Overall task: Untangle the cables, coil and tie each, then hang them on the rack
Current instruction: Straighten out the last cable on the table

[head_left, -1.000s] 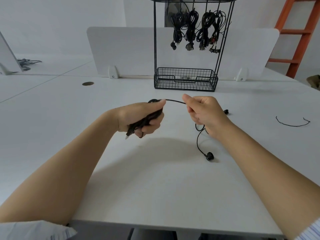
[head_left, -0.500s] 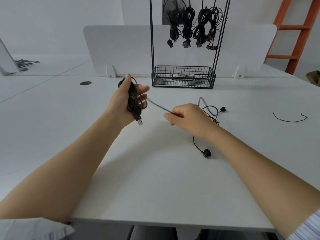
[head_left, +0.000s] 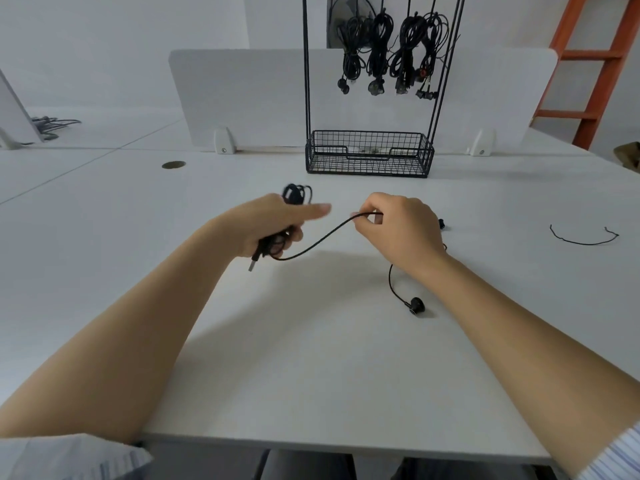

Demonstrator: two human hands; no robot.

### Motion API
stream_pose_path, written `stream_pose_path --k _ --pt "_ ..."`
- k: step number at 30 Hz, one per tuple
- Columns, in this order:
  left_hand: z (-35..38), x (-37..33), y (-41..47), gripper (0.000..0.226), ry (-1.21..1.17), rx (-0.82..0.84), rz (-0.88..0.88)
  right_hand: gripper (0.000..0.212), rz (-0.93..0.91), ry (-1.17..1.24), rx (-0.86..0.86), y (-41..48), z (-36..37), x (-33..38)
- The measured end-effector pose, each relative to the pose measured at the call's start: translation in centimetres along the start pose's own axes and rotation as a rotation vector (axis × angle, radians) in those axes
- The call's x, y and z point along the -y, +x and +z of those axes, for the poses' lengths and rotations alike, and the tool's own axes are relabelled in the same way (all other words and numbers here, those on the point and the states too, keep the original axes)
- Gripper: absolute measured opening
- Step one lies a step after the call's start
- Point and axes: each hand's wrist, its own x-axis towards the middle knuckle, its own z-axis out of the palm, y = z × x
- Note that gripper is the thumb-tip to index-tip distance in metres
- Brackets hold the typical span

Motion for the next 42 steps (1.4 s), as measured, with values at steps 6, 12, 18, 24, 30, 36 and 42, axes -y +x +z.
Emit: stream_pose_path --k 6,12,18,24,30,36,42 --pt "1.5 -0.3 -0.9 0.060 0.611 0.061 0.035 0.017 -0.040 0.089 -0.044 -0.2 0.1 0.2" --pt "1.7 -0.1 -1.0 0.063 0.631 0.205 0.036 0.015 -0.050 0.087 -0.041 -0.2 0.2 0.3" --pt "1.1 0.0 -0.8 0.054 0.037 0.380 0.250 0.012 0.059 0.079 -0.057 0.6 -0.3 -1.1" --pt "0.7 0.1 0.3 0.064 -0.372 -0.159 0.521 0.021 -0.013 -0.013 0.008 0.5 -0.1 -1.1" --pt "-0.4 0.1 1.0 0.055 -0.812 -0.425 0.432 0.022 -0.133 -0.091 0.107 0.1 0.3 -0.4" --pt "-1.9 0.7 1.3 0.055 -1.397 -0.287 0.207 0.030 -0.190 -0.140 0.223 -0.3 0.4 0.0" --pt "-2.7 0.9 1.0 0.059 -1.521 -0.247 0.218 0.027 -0.175 -0.209 0.247 -0.3 0.2 0.0"
